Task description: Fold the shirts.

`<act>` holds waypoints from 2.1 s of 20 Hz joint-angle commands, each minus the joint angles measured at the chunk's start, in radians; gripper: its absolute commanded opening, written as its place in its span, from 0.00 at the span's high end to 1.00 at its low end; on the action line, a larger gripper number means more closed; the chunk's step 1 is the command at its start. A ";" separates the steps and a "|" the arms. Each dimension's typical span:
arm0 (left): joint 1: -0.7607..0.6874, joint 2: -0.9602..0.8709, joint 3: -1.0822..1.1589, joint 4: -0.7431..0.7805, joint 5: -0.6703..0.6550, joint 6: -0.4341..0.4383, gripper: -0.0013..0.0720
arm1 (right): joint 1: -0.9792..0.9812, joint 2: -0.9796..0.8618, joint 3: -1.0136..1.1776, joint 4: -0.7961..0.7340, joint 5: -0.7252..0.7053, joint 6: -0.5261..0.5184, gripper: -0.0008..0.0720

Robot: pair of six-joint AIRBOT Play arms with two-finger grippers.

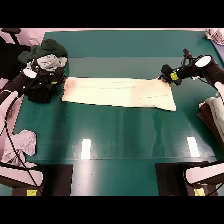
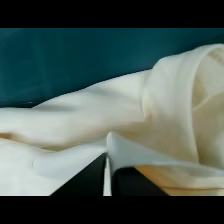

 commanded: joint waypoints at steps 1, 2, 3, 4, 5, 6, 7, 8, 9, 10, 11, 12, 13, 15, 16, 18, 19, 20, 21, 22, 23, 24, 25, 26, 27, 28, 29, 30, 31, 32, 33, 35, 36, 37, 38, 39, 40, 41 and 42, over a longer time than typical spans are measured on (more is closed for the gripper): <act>-0.003 -0.010 0.009 -0.010 0.043 0.003 0.59 | 0.000 -0.074 0.072 -0.001 -0.001 -0.016 0.51; -0.002 -0.009 0.019 -0.010 0.041 0.008 0.37 | 0.000 -0.084 0.090 -0.001 0.001 -0.035 0.42; -0.002 -0.009 0.042 -0.005 0.021 0.024 0.33 | -0.001 -0.084 0.111 -0.002 0.000 -0.072 0.37; -0.002 -0.009 0.071 0.002 -0.008 0.053 0.33 | -0.006 -0.080 0.142 -0.002 0.006 -0.122 0.37; -0.002 -0.009 0.108 0.006 -0.051 0.095 0.33 | -0.009 -0.076 0.178 -0.011 0.026 -0.163 0.37; -0.002 -0.009 0.145 0.006 -0.101 0.138 0.33 | -0.019 -0.067 0.212 -0.046 0.052 -0.182 0.37; -0.002 -0.009 0.186 0.011 -0.169 0.186 0.33 | -0.030 -0.057 0.245 -0.113 0.095 -0.184 0.33; -0.003 -0.009 0.222 0.029 -0.237 0.208 0.33 | -0.039 -0.050 0.264 -0.175 0.146 -0.184 0.13; -0.010 -0.009 0.257 0.062 -0.302 0.225 0.33 | -0.051 -0.048 0.270 -0.234 0.207 -0.184 0.01; -0.024 -0.009 0.285 0.112 -0.352 0.228 0.33 | -0.068 -0.048 0.267 -0.285 0.263 -0.184 0.01; -0.047 -0.009 0.310 0.173 -0.401 0.228 0.33 | -0.089 -0.048 0.247 -0.293 0.294 -0.184 0.01; -0.074 -0.009 0.330 0.224 -0.438 0.228 0.33 | -0.117 -0.048 0.217 -0.254 0.314 -0.191 0.00; -0.105 -0.009 0.341 0.262 -0.456 0.228 0.33 | -0.146 -0.048 0.180 -0.189 0.322 -0.208 0.00; -0.178 -0.009 0.348 0.336 -0.462 0.228 0.33 | -0.203 -0.049 0.098 -0.092 0.327 -0.269 0.00; -0.216 -0.010 0.348 0.369 -0.466 0.227 0.33 | -0.229 -0.052 0.064 -0.077 0.339 -0.297 0.00; -0.278 -0.010 0.348 0.418 -0.473 0.227 0.33 | -0.287 -0.074 0.021 -0.048 0.399 -0.347 0.00; -0.303 -0.010 0.348 0.438 -0.478 0.225 0.34 | -0.312 -0.092 0.006 0.001 0.431 -0.385 0.00; -0.324 -0.010 0.348 0.456 -0.485 0.219 0.34 | -0.336 -0.113 -0.005 0.068 0.462 -0.427 0.00; -0.344 -0.011 0.348 0.476 -0.491 0.219 0.34 | -0.352 -0.136 -0.006 0.120 0.473 -0.456 0.00; -0.359 -0.012 0.348 0.488 -0.500 0.219 0.34 | -0.364 -0.155 -0.006 0.152 0.467 -0.469 0.00; -0.367 -0.014 0.348 0.500 -0.513 0.218 0.34 | -0.366 -0.171 -0.005 0.166 0.455 -0.481 0.00; -0.374 -0.017 0.348 0.502 -0.530 0.219 0.34 | -0.365 -0.188 -0.006 0.169 0.434 -0.492 0.00; -0.377 -0.020 0.348 0.502 -0.546 0.218 0.34 | -0.357 -0.205 -0.005 0.178 0.422 -0.502 0.00; -0.377 -0.024 0.348 0.504 -0.556 0.218 0.34 | -0.341 -0.224 -0.005 0.195 0.414 -0.512 0.00; -0.377 -0.032 0.348 0.500 -0.555 0.218 0.34 | -0.322 -0.240 -0.005 0.228 0.409 -0.525 0.00; -0.377 -0.040 0.348 0.499 -0.549 0.218 0.34 | -0.295 -0.257 -0.005 0.267 0.399 -0.539 0.00; -0.377 -0.050 0.348 0.496 -0.544 0.218 0.34 | -0.267 -0.269 -0.005 0.293 0.387 -0.546 0.00; -0.377 -0.063 0.348 0.490 -0.541 0.218 0.35 | -0.233 -0.280 -0.005 0.294 0.373 -0.546 0.00; -0.377 -0.078 0.348 0.479 -0.539 0.219 0.35 | -0.202 -0.284 -0.005 0.277 0.357 -0.546 0.00; -0.377 -0.094 0.348 0.464 -0.536 0.219 0.35 | -0.172 -0.283 -0.005 0.245 0.334 -0.545 0.02; -0.377 -0.109 0.348 0.450 -0.529 0.219 0.35 | -0.149 -0.281 -0.004 0.225 0.314 -0.542 0.09; -0.379 -0.141 0.348 0.416 -0.508 0.224 0.47 | -0.110 -0.270 -0.003 0.237 0.306 -0.531 0.49; -0.384 -0.156 0.348 0.396 -0.499 0.229 0.50 | -0.092 -0.255 -0.003 0.237 0.315 -0.522 0.69; -0.394 -0.167 0.348 0.394 -0.490 0.231 0.50 | -0.076 -0.232 -0.003 0.237 0.330 -0.510 0.86; -0.407 -0.177 0.349 0.394 -0.475 0.246 0.50 | -0.062 -0.201 -0.003 0.237 0.344 -0.493 0.97; -0.421 -0.184 0.349 0.397 -0.457 0.255 0.50 | -0.046 -0.164 -0.003 0.238 0.352 -0.429 0.97; -0.435 -0.188 0.348 0.403 -0.428 0.254 0.51 | -0.026 -0.125 -0.003 0.238 0.360 -0.395 0.97; -0.447 -0.191 0.348 0.403 -0.397 0.253 0.51 | -0.003 -0.084 -0.003 0.238 0.360 -0.380 0.97; -0.454 -0.192 0.348 0.403 -0.371 0.253 0.51 | 0.021 -0.041 -0.003 0.238 0.358 -0.353 0.97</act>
